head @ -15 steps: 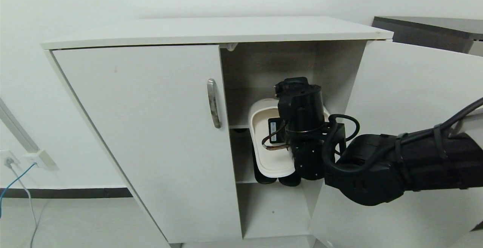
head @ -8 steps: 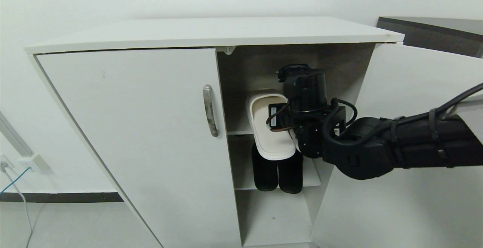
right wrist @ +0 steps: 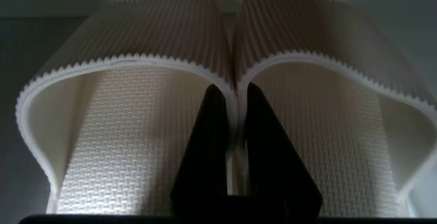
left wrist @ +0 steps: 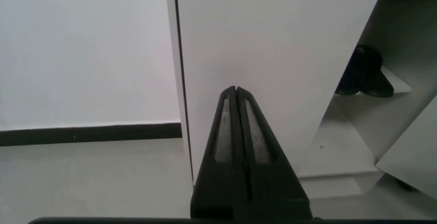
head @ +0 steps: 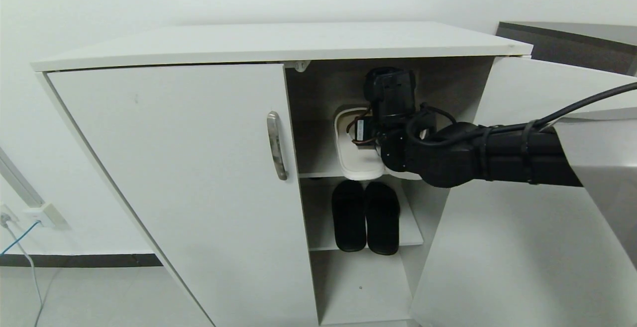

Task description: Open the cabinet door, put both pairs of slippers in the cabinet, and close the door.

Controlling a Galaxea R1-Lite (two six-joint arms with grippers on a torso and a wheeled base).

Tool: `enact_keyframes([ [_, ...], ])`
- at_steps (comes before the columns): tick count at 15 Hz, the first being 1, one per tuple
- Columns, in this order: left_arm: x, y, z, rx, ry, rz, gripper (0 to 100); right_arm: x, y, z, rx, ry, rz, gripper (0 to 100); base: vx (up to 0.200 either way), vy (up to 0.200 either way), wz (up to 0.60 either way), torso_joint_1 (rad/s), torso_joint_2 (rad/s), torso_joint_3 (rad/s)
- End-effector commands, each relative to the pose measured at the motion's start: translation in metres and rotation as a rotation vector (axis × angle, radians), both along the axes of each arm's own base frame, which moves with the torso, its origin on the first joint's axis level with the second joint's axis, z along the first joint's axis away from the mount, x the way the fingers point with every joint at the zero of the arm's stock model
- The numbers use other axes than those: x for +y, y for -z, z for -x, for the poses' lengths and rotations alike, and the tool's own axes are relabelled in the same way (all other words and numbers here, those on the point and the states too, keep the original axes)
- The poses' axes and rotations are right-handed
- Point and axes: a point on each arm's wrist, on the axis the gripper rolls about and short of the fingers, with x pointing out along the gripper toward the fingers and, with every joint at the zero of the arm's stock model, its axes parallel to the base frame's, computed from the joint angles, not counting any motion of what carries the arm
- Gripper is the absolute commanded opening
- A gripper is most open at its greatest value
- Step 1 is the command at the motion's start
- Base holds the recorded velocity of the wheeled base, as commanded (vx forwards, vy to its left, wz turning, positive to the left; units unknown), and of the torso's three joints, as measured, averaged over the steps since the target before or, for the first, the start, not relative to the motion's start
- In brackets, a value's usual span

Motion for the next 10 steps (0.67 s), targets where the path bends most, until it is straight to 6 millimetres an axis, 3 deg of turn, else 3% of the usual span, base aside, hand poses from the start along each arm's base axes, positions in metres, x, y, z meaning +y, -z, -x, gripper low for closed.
enact_keyframes([
  [1, 0.0, 0.0, -0.0001, 0.001, -0.001, 0.001, 0, 0.0048, 0.0147, -0.0162, 0.007, 0.015, 0.006, 0, 0.0, 0.0, 0.0, 0.0, 0.0, 0.0],
  [9, 0.0, 0.0, -0.0001, 0.001, -0.001, 0.002, 0, 0.0038, 0.0174, -0.0251, 0.015, 0.024, 0.015, 0, 0.0, 0.0, 0.0, 0.0, 0.0, 0.0],
  [10, 0.0, 0.0, -0.0001, 0.001, -0.001, 0.002, 0, 0.0038, 0.0181, -0.0251, 0.019, 0.024, 0.018, 100, 0.0, 0.0, 0.0, 0.0, 0.0, 0.0],
])
